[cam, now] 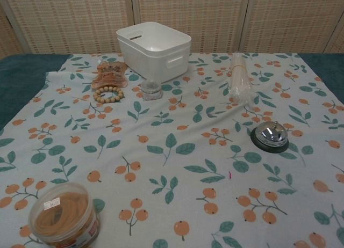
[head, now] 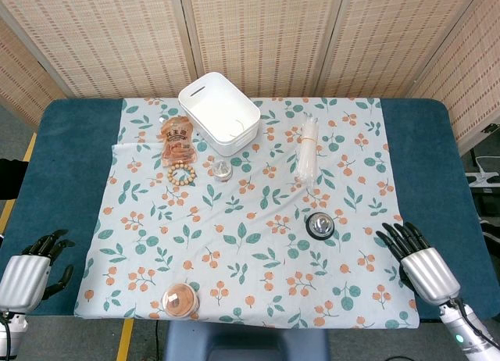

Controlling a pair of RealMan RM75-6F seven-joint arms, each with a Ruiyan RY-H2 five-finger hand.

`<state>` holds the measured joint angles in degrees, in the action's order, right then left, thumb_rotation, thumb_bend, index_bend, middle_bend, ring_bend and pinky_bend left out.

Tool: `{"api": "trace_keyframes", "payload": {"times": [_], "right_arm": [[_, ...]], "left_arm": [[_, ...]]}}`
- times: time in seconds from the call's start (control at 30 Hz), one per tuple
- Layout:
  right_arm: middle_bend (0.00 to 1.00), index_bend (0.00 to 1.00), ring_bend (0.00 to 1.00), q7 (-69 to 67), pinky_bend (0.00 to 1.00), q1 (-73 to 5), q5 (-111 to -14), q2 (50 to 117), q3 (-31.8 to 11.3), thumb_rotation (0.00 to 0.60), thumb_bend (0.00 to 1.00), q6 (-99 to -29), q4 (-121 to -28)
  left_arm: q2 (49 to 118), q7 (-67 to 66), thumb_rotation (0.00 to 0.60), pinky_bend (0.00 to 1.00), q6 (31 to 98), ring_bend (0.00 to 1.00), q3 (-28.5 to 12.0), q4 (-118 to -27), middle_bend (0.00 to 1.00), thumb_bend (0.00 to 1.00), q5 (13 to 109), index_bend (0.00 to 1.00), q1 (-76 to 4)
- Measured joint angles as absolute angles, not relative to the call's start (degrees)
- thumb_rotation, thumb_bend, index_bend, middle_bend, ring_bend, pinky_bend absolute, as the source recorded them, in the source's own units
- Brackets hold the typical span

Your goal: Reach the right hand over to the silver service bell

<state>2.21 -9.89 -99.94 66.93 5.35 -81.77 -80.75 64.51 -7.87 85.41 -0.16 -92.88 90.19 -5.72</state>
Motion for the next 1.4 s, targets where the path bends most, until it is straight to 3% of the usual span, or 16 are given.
{"api": "trace_keyframes", "payload": {"times": [0.4,0.87,1.4], "right_arm": [[0.00,0.00,0.00,3.1,0.00,-11.3,-100.8,70.6,4.9,0.600,1.00,-80.4,-76.5],[0.00,0.00,0.00,-3.2,0.00,-24.9,-101.2,83.1,1.8,0.600,1.00,-66.6,-63.4],[0.00,0.00,0.00,-10.9,0.00,-31.2,-99.7,94.0,1.5,0.600,1.00,-60.9,-50.2]], "left_arm": [[64.1,-7.2,0.600,0.47,86.7,0.25,-0.4,-93.2,0.19,0.41,90.4,0.32,-5.3],[63.8,-6.0,0.600,0.47,86.9,0.25,-0.5,-93.1,0.19,0.41,90.6,0.32,-5.3],[63.6,-5.5,0.600,0.47,86.7,0.25,-0.7,-93.1,0.19,0.41,90.2,0.32,-5.2]]}}
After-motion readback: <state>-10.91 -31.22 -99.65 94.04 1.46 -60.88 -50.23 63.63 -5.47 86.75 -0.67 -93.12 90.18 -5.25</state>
